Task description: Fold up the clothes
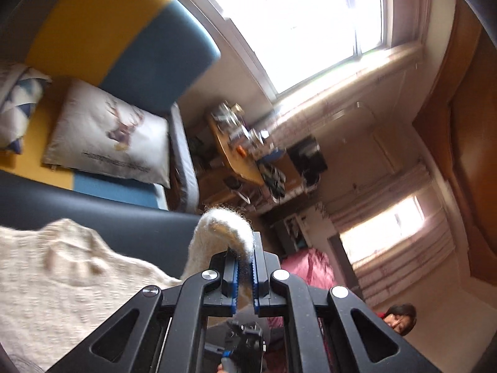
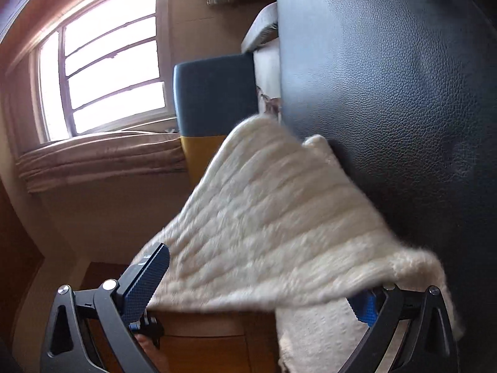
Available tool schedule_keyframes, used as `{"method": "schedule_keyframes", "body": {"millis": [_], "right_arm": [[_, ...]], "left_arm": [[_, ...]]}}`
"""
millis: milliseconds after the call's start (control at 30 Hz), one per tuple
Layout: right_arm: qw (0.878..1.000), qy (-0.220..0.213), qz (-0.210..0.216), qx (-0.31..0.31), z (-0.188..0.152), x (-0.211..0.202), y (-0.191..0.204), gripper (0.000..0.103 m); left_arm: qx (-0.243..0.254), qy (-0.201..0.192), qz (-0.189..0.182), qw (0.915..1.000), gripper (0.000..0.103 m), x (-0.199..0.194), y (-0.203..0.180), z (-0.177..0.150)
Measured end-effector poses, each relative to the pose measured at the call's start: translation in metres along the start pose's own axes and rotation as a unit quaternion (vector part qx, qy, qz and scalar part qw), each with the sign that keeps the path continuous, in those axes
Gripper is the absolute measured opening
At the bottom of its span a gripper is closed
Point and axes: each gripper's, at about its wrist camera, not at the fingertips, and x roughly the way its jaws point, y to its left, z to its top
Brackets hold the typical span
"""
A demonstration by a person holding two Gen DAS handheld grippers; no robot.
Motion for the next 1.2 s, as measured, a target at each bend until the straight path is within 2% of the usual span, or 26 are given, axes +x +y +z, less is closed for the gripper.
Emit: {"method": "schedule_keyframes", "body": {"millis": [67,167,233,300,367,400,467,567,700,767,867,933,1000,1067,1133,1200], "right_arm": [[1.0,0.001,-0.014,-0.015,0.001,0.004,-0.002,0.103],[0.999,0.007,-0.032,-0.033,0.001,0.009,-0.002,0.103],[0.998,0.014,-0.042,-0.043,0.001,0.011,0.0,0.103],[0.997,0.017,-0.052,-0.05,0.001,0.013,0.003,0.103],[0.996,0.017,-0.061,-0.057,0.001,0.016,0.005,0.103],[0.996,0.017,-0.065,-0.06,0.0,0.018,0.006,0.103],[0.995,0.019,-0.075,-0.066,0.0,0.022,0.008,0.103],[0.993,0.017,-0.093,-0.068,0.001,0.03,0.01,0.103],[0.99,0.021,-0.104,-0.091,-0.008,0.035,0.02,0.103],[0.988,0.026,-0.118,-0.1,-0.012,0.037,0.016,0.103],[0.983,0.03,-0.135,-0.122,-0.018,0.035,0.014,0.103],[0.981,0.033,-0.14,-0.129,-0.021,0.032,0.014,0.103],[0.981,0.036,-0.141,-0.129,-0.022,0.031,0.014,0.103],[0.982,0.037,-0.138,-0.124,-0.023,0.028,0.013,0.103],[0.982,0.04,-0.138,-0.122,-0.024,0.025,0.014,0.103],[0.983,0.047,-0.131,-0.119,-0.025,0.016,0.014,0.103]], "left_arm": [[-0.011,-0.019,0.014,0.9997,0.005,-0.029,0.027,-0.003],[-0.047,-0.017,0.077,0.9958,0.005,-0.048,0.095,-0.02],[-0.082,0.0,0.134,0.9875,0.005,-0.052,0.149,-0.038],[-0.119,0.021,0.177,0.9768,0.005,-0.054,0.199,-0.059],[-0.15,0.038,0.207,0.966,0.005,-0.058,0.24,-0.082],[-0.158,0.043,0.211,0.9636,0.005,-0.06,0.252,-0.089],[-0.168,0.042,0.203,0.9638,0.005,-0.066,0.265,-0.101],[-0.158,0.034,0.197,0.967,0.005,-0.076,0.26,-0.099],[-0.121,0.011,0.172,0.9775,0.005,-0.09,0.233,-0.079],[-0.093,0.011,0.189,0.9775,0.005,-0.093,0.224,-0.072],[-0.105,0.062,0.219,0.968,0.006,-0.083,0.246,-0.076],[-0.129,0.091,0.236,0.9588,0.013,-0.079,0.268,-0.083],[-0.17,0.073,0.188,0.9646,0.016,-0.088,0.282,-0.088],[-0.157,0.064,0.207,0.9635,0.014,-0.094,0.28,-0.089],[-0.139,0.056,0.231,0.9612,0.006,-0.1,0.276,-0.091],[-0.102,0.061,0.277,0.9533,0.005,-0.1,0.266,-0.089]]}}
